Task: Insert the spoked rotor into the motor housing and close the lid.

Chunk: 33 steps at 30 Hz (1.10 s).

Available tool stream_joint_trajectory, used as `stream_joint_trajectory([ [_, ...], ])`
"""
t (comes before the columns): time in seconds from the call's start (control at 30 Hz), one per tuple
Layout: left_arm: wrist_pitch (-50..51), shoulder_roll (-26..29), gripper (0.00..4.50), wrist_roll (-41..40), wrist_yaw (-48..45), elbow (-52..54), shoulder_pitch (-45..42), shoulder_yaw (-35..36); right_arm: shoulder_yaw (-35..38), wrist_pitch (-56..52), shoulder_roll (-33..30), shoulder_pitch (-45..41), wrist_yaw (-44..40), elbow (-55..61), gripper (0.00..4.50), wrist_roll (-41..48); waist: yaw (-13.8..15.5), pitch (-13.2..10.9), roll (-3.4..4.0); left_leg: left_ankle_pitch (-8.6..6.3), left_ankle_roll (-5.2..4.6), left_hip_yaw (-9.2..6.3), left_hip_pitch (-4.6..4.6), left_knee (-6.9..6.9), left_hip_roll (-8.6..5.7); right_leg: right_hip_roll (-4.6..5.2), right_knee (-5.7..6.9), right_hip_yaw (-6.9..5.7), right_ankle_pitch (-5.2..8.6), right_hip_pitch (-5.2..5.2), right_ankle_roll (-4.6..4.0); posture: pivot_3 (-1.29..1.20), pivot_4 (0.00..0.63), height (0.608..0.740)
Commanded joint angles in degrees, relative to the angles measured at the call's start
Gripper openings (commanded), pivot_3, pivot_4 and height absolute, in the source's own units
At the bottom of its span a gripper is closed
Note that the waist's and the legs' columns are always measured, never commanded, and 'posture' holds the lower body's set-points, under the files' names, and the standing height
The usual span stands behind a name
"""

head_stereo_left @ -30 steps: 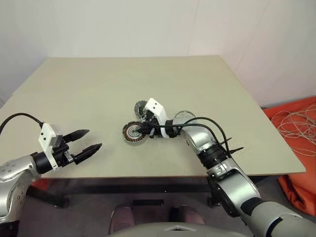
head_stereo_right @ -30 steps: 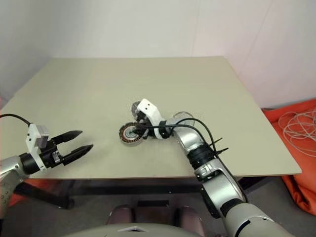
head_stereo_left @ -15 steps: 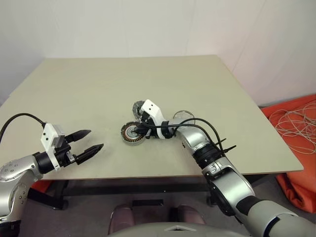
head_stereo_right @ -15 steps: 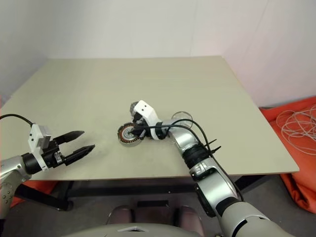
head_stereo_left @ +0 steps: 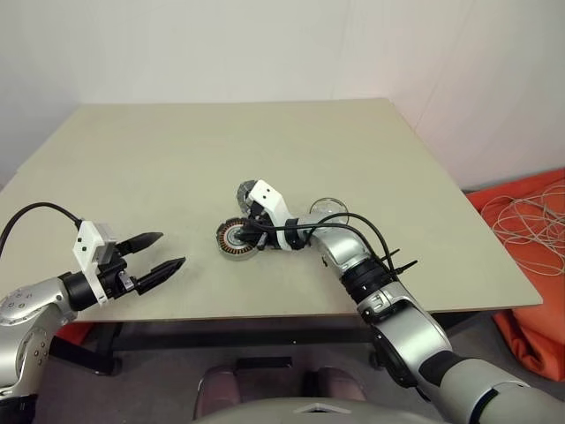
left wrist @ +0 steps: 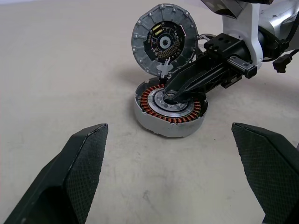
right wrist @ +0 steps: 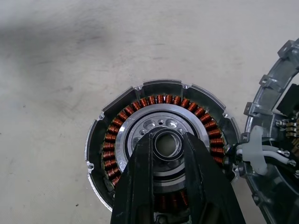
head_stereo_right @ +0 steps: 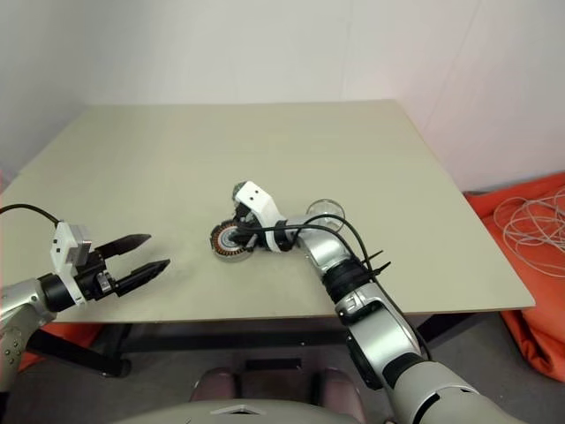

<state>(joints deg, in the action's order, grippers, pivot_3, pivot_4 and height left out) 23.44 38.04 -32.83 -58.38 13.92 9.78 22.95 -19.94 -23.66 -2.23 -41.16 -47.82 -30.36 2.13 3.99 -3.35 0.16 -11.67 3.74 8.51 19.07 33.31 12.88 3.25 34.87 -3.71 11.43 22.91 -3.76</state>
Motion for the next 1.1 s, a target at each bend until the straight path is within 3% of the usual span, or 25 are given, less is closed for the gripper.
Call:
stream_joint_trajectory([
  [0.03,-1.12,0.5,4.5,-1.17,-0.05,0.74,-0.03,0.99,0.37,1.14,0.74,-1.53,-0.09,0.36,0.61,0.11,0.0,0.0,0.0,0.0,0.0,0.0,0.0,0.0,0.0,0.0,0.0,0.0,0.0,0.0,0.0,0.0,0.0,0.74],
  [0.13,-1.19,0.49,4.5,-1.15,-0.08,0.63,-0.02,1.01,0.4,1.16,0.97,-1.53,-0.18,0.27,0.61,0.18,0.0,0.0,0.0,0.0,0.0,0.0,-0.01,0.0,0.0,0.0,0.0,0.0,0.0,0.0,0.0,0.0,0.0,0.74],
  [0.5,-1.74,0.46,4.5,-1.0,-0.14,0.09,-0.33,0.7,1.12,0.62,1.17,-2.17,0.01,1.58,4.39,0.58,0.0,0.0,0.0,0.0,0.0,0.0,-0.01,0.0,0.0,0.0,0.01,0.0,0.0,-0.01,0.0,0.0,0.0,0.74],
  [0.53,-1.78,0.45,4.5,-0.98,-0.14,0.05,-0.37,0.66,1.23,0.14,1.15,-2.28,-0.19,2.29,4.45,0.85,0.01,0.0,0.0,0.0,0.01,0.0,-0.01,0.0,0.0,0.01,0.01,0.0,0.0,-0.01,0.0,0.0,0.0,0.74],
  [0.73,-2.08,0.26,4.5,-0.77,-0.03,-0.21,-0.83,0.13,2.17,-2.33,1.78,-2.32,-1.45,6.49,4.45,2.96,0.01,0.0,-0.01,0.0,0.01,0.0,0.0,0.0,0.0,0.0,0.01,0.0,0.0,-0.01,0.0,0.0,0.0,0.74],
  [0.77,-2.12,0.26,4.5,-0.76,-0.04,-0.29,-0.91,0.05,2.4,-2.8,1.94,-2.3,-1.64,7.17,4.28,3.38,0.01,0.0,-0.01,0.0,0.01,0.0,0.0,-0.01,0.01,-0.01,0.02,0.0,0.0,-0.01,0.0,0.0,0.0,0.74],
  [0.83,-2.23,0.3,4.5,-0.73,-0.05,-0.5,-1.08,-0.08,2.67,-3.42,2.11,-2.27,-1.9,8.12,3.87,4.03,-0.01,0.0,-0.01,0.0,0.01,0.0,-0.01,-0.01,0.01,-0.01,0.01,0.01,0.0,0.0,0.0,0.0,0.0,0.74],
  [1.1,-2.58,0.33,4.5,-0.67,-0.02,-0.92,-1.44,-0.58,2.59,-3.91,1.95,-1.88,-2.37,9.42,1.04,4.83,0.0,0.01,-0.03,0.01,0.01,0.0,-0.02,-0.01,0.0,0.0,0.01,0.0,0.01,0.0,0.02,0.0,0.0,0.74],
])
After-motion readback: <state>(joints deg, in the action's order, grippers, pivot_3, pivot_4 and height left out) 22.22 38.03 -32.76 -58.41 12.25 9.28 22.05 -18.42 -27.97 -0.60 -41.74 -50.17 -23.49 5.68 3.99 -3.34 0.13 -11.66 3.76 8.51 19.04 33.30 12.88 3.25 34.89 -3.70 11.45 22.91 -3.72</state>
